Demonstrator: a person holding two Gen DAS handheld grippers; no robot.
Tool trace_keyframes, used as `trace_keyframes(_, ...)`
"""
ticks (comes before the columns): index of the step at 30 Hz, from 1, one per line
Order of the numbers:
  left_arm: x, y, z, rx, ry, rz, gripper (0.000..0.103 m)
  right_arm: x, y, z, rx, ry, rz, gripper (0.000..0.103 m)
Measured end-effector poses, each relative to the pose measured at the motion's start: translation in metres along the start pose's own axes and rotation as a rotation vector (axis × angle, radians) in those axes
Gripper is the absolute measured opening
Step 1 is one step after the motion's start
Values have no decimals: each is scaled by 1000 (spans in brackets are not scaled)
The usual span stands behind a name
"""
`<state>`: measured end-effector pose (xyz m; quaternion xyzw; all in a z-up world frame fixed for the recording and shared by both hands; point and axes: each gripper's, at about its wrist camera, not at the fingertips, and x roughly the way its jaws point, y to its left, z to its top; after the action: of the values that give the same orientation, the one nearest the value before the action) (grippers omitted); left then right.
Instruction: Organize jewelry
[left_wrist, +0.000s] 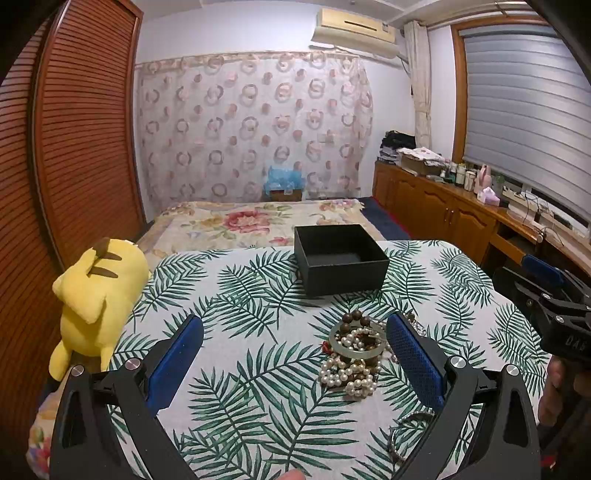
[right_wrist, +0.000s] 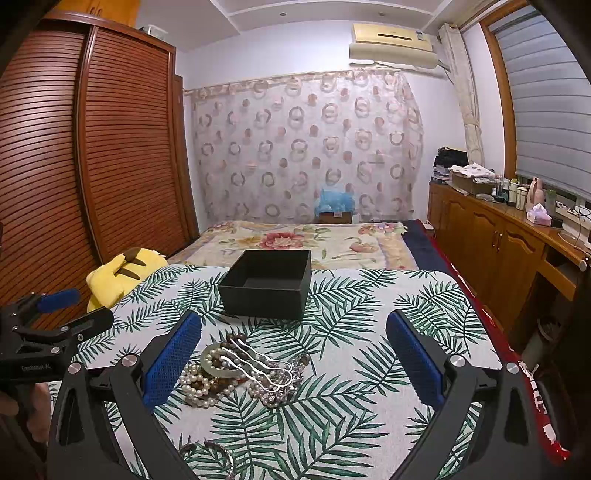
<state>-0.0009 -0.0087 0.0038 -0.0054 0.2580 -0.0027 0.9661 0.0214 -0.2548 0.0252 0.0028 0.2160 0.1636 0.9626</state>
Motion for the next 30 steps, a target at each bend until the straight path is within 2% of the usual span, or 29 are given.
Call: trace_keyframes(30, -5, 1, 2, -2, -3, -2, 96, -2, 1, 2, -3, -1, 1, 101)
